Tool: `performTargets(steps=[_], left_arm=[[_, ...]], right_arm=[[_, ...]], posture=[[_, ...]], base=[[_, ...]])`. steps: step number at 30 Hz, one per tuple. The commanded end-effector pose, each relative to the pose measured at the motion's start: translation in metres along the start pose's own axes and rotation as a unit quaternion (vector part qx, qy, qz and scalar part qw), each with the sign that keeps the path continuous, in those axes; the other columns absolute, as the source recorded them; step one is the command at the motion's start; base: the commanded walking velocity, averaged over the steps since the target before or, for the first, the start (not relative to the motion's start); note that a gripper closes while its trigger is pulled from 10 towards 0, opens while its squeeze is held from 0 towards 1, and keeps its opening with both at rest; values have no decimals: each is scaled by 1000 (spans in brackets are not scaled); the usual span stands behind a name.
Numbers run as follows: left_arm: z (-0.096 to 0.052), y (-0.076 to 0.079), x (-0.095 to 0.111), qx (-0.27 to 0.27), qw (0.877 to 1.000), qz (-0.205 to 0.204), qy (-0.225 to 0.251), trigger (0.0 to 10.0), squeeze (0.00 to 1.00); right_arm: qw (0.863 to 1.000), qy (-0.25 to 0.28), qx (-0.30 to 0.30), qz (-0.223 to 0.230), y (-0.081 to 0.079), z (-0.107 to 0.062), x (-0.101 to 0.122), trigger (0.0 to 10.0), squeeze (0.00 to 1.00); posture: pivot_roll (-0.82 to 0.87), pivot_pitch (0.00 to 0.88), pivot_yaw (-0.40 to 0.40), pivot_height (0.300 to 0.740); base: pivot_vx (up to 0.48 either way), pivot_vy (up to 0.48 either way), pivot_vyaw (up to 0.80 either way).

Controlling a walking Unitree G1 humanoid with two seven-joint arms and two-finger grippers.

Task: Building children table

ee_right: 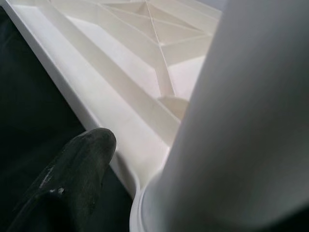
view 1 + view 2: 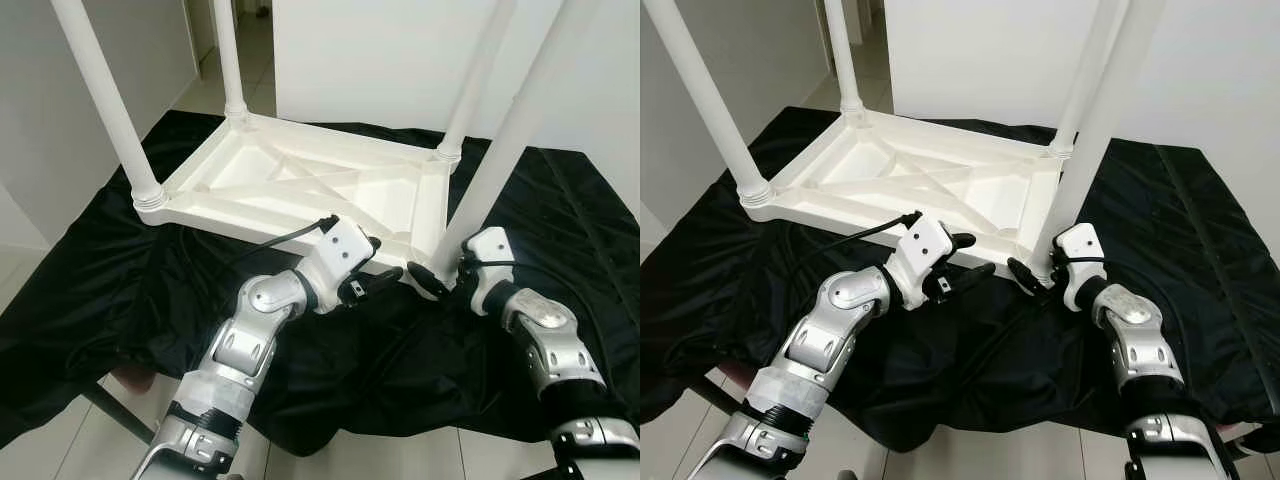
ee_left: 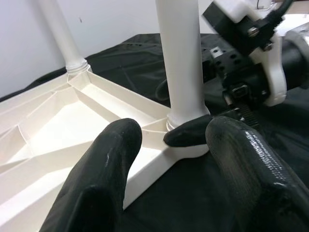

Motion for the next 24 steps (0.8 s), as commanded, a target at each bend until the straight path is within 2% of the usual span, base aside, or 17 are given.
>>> performTargets(steps=[1, 2, 3, 4, 6, 7, 9, 16, 17, 18, 19, 22, 23, 24], left_arm=[[0, -5, -1, 31, 999, -2, -5, 10000, 0], [0, -5, -1, 32, 999, -2, -6, 10000, 0], [0, -5, -1, 32, 999, -2, -6, 10000, 0], [-1, -4, -1, 33, 999, -3, -7, 10000, 0], [-1, -3, -1, 33, 999, -3, -7, 10000, 0], [-1, -4, -2, 35, 999, -4, -8, 10000, 0], [-2, -6, -3, 44, 999, -8, -10, 10000, 0], [-3, -6, -4, 47, 999, -10, -12, 10000, 0], [-3, -7, -4, 49, 999, -11, -13, 10000, 0], [-3, -7, -4, 49, 999, -11, -13, 10000, 0], [-3, -7, -5, 50, 999, -13, -13, 10000, 0], [-4, -7, -5, 51, 999, -15, -14, 10000, 0], [-4, -6, -6, 50, 999, -16, -14, 10000, 0], [-4, -6, -6, 50, 999, -16, -14, 10000, 0]], right_arm=[[1000, -6, 13, -6, -2, 3, -1, 10000, 0], [1000, -8, 20, -1, -3, 5, -1, 8510, 0], [1000, -8, 20, -1, -3, 5, -1, 8510, 0], [999, -14, 31, -3, -6, 7, -3, 863, 0], [999, -15, 33, -5, -6, 7, -4, 863, 0], [999, -18, 35, 3, -6, 6, -7, 0, 0], [999, -25, 34, 18, -5, 2, -13, 0, 0], [999, -19, 20, 28, 0, -2, -16, 0, 0], [999, -13, 7, 38, 3, -4, -16, 3490, 0], [999, -13, 7, 38, 3, -4, -16, 3490, 0], [999, -2, -15, 46, 8, -5, -13, 10000, 0], [997, 13, -42, 59, 13, -7, -10, 10000, 0], [994, 32, -92, 53, 18, -8, -4, 10000, 0], [994, 32, -92, 53, 18, -8, -4, 10000, 0]], posture=[[0, 0, -9, 740], [2, 6, -12, 740], [2, 6, -12, 740], [7, 16, -20, 740], [7, 16, -20, 740], [9, 19, -23, 740], [6, 33, -32, 740], [1, 46, -42, 740], [-3, 50, -41, 740], [-3, 50, -41, 740], [-9, 54, -40, 740], [-9, 54, -40, 740], [-21, 59, -33, 740], [-21, 59, -33, 740]], base=[[0, 0, 0], [0, 0, 0], [0, 0, 0], [0, 0, 0], [0, 0, 0], [0, 0, 0], [0, 0, 0], [0, 0, 0], [0, 0, 0], [0, 0, 0], [0, 0, 0], [0, 0, 0], [0, 0, 0], [0, 0, 0]])
Point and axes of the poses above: a point about 5 cm out from each wrist's last joint towards the gripper, its own z axis pointing out of the wrist towards the gripper, its own x axis along the axis of the wrist's last joint, y = z × x, the point moved 4 cm from there along z, pointing out of the wrist towards the gripper, and after that the axes turned 9 degrees about z, right-handed, at the moved point
